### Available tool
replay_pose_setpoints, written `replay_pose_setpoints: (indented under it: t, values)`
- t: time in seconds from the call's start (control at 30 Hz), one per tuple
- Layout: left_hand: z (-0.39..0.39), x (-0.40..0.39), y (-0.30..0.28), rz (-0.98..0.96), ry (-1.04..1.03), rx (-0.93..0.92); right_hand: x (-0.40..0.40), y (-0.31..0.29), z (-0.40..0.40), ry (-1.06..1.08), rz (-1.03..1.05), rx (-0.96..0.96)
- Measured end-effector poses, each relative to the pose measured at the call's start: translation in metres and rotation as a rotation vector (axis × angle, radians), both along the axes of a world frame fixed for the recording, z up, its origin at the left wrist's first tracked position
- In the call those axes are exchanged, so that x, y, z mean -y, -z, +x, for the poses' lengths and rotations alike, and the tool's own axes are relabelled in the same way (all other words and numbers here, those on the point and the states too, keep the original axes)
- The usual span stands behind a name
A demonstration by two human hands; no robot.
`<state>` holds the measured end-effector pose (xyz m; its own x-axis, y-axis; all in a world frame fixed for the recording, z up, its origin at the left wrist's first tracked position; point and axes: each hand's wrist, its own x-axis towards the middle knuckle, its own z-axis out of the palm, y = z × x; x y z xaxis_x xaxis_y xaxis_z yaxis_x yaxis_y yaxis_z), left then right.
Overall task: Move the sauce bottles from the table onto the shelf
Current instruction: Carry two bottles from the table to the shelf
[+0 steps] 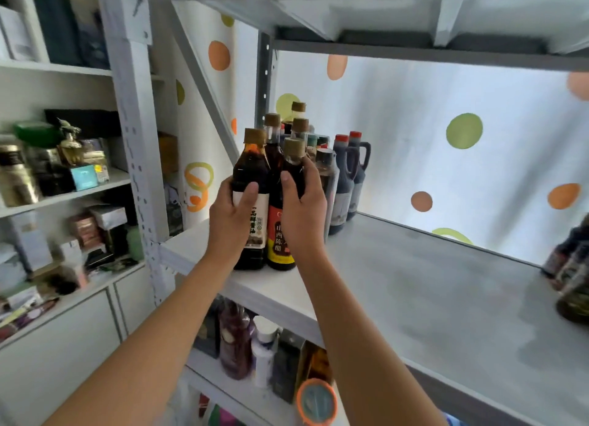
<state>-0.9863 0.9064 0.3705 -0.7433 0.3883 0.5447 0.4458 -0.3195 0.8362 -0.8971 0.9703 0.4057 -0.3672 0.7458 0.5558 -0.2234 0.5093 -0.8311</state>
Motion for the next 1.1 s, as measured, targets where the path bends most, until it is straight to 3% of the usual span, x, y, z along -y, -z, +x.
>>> replay_pose_setpoints:
  t: [0.3, 0.4, 0.63, 1.1]
  values:
    - [-0.009, 0.025, 0.046, -0.227, 0.134, -0.094, 0.002, 0.056, 0.017, -0.078, -0.07, 0.216]
    - [-0.011, 0.031, 0.05, -0.35, -0.034, -0.144, -0.003, 0.07, 0.025, -0.057, -0.092, 0.354]
    - [-0.001, 0.025, 0.048, -0.365, -0.268, -0.128, -0.014, 0.072, 0.017, 0.034, -0.066, 0.419]
    - [-0.041, -0.01, 0.044, -0.375, -0.055, -0.135, -0.015, 0.073, -0.014, 0.173, 0.023, 0.427]
